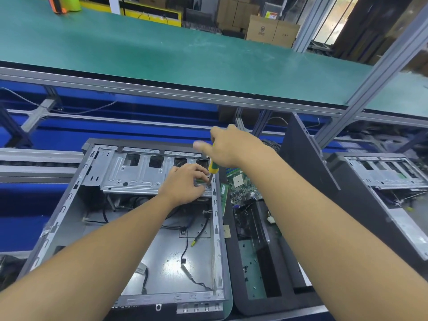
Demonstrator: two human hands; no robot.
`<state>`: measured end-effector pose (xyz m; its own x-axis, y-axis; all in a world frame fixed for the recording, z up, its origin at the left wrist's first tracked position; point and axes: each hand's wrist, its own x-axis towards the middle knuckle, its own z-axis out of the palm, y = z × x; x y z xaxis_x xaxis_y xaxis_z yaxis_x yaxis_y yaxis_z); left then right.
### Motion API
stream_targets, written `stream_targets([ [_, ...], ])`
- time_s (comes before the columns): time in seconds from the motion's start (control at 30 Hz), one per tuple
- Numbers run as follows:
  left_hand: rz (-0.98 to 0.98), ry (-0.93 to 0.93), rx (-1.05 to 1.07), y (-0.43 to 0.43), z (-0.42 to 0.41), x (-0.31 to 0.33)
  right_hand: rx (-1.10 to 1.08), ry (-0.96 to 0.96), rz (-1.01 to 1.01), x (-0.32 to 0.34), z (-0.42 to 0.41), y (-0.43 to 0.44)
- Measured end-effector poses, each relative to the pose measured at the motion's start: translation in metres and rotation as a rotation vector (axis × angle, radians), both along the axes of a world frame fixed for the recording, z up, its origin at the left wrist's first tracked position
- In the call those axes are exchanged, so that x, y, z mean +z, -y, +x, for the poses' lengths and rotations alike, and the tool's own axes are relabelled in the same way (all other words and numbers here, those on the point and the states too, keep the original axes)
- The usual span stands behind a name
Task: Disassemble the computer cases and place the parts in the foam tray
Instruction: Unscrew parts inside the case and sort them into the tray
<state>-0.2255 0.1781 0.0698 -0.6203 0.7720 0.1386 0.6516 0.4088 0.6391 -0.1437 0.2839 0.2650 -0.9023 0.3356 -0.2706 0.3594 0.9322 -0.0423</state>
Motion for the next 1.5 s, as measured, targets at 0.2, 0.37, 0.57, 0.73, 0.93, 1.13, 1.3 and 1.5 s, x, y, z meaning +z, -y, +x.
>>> stream_targets([
  [0.2,-0.005,0.015,-0.010,0.000,-0.001,0.000,0.042,-0.053,-0.042,-0.002,-0.002,-0.006],
  [0.37,-0.001,0.000,-0.006,-0.001,0.000,0.001,0.032,0.053,-0.076,0.001,0.000,-0.008],
  [0.57,-0.006,0.017,-0.008,0.000,0.000,0.002,-0.012,-0.084,0.103,-0.005,0.002,-0.002],
  [0.73,-0.003,-0.006,-0.010,0.000,0.000,0.002,0.027,0.013,-0.109,0.005,-0.001,-0.005],
  [0.93,0.012,-0.014,0.000,0.000,0.000,0.001,-0.021,-0.078,0.078,-0.007,-0.001,0.001],
  [1.13,-0.022,0.000,-0.004,0.000,0.001,0.000,0.054,-0.073,-0.062,-0.004,-0.004,-0.004],
  [1.3,-0.020,-0.015,0.001,-0.001,0.000,-0.001,0.047,-0.011,-0.017,-0.002,-0.002,-0.002],
  [1.5,-0.024,-0.021,0.003,-0.001,-0.001,-0.003,0.023,-0.119,0.052,-0.007,-0.002,0.002],
])
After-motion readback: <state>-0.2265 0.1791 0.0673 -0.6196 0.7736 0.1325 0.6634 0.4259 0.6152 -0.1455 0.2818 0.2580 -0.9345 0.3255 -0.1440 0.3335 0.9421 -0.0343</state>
